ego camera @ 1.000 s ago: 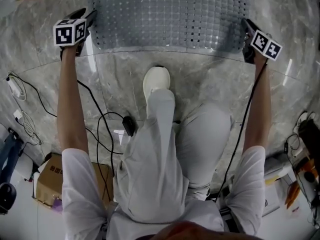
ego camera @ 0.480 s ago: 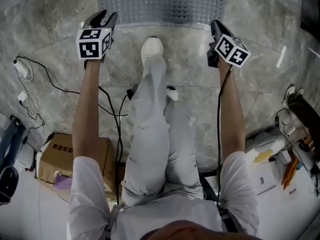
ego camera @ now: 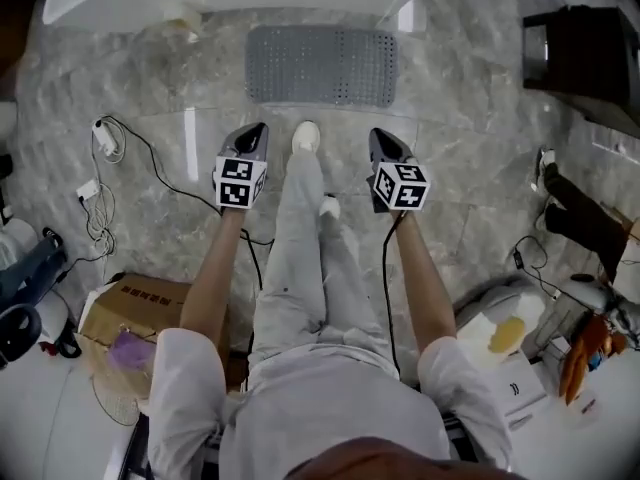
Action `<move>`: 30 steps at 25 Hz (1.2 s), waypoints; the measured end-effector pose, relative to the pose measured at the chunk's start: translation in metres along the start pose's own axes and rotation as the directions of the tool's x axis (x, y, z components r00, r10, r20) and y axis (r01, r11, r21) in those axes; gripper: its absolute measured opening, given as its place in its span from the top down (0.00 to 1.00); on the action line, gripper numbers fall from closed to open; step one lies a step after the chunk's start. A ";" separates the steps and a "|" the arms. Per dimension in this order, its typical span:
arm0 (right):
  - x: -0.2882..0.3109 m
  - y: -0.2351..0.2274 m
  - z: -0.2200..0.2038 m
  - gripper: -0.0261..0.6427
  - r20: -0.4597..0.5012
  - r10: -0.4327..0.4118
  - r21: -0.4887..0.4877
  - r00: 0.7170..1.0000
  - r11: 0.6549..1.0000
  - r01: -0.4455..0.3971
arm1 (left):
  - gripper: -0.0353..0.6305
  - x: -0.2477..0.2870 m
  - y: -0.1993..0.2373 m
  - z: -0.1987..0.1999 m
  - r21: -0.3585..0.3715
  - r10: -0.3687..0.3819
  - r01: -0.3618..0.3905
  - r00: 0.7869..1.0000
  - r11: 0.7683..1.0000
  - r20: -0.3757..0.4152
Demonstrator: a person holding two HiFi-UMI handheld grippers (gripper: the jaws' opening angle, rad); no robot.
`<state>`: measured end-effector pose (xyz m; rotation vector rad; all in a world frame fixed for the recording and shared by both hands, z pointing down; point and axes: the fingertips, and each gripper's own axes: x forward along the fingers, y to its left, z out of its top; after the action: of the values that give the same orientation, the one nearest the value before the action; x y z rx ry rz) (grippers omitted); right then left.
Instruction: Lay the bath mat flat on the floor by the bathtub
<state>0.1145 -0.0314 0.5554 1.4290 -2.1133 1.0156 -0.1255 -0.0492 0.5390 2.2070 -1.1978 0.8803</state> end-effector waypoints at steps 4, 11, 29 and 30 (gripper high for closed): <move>-0.084 0.056 0.055 0.96 0.054 0.029 -0.024 0.998 0.999 -0.027 | 0.95 -0.091 -0.049 0.052 0.005 -0.019 0.019 0.999 1.000 0.044; -0.206 0.131 0.141 0.96 0.223 0.070 -0.072 0.972 0.996 -0.055 | 0.95 -0.215 -0.093 0.150 0.017 0.005 -0.009 0.977 1.000 0.213; -0.408 0.232 0.248 0.96 0.661 0.085 -0.301 0.746 0.940 0.160 | 0.95 -0.393 -0.178 0.265 0.196 -0.067 -0.052 0.829 0.979 0.556; -0.413 0.235 0.250 0.96 0.671 0.090 -0.299 0.736 0.941 0.157 | 0.95 -0.397 -0.182 0.269 0.206 -0.077 -0.050 0.820 0.977 0.567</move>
<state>0.0844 0.0913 0.0341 1.8196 -2.5603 0.0467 -0.0492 0.0825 0.0491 2.7717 -1.3908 0.3375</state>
